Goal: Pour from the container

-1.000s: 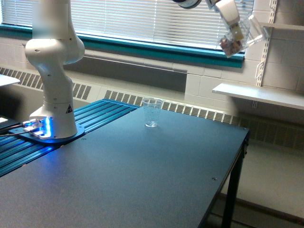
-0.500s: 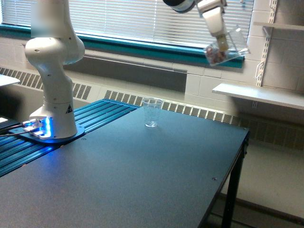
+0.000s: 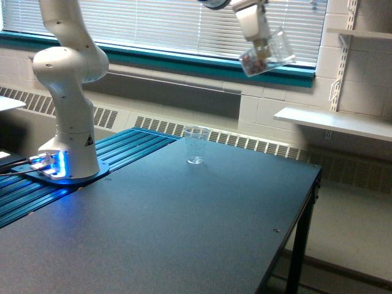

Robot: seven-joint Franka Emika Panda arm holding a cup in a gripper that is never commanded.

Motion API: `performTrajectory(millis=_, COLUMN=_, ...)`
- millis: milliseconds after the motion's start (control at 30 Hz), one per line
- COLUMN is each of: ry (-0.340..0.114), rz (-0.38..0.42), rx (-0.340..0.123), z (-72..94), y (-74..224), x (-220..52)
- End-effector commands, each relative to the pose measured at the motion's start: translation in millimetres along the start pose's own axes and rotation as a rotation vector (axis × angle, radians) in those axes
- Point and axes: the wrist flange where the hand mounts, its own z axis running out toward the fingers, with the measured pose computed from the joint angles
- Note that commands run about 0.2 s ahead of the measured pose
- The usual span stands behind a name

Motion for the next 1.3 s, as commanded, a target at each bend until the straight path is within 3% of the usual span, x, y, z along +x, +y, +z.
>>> performTrajectory(millis=33, ry=-0.029, rz=0.010, rx=-0.014, z=-0.6, y=10.5, x=-33.1)
performTrajectory(millis=267, ry=-0.045, rz=-0.023, rx=-0.016, z=-7.4, y=18.7, x=-73.9)
performTrajectory(millis=433, ry=-0.083, rz=-0.039, rx=-0.002, z=-12.1, y=25.5, x=-104.5)
performTrajectory(millis=867, ry=-0.189, rz=-0.128, rx=-0.015, z=-11.1, y=49.6, x=-194.3)
performTrajectory(millis=1300, ry=-0.250, rz=-0.230, rx=-0.029, z=-13.9, y=64.5, x=-254.8)
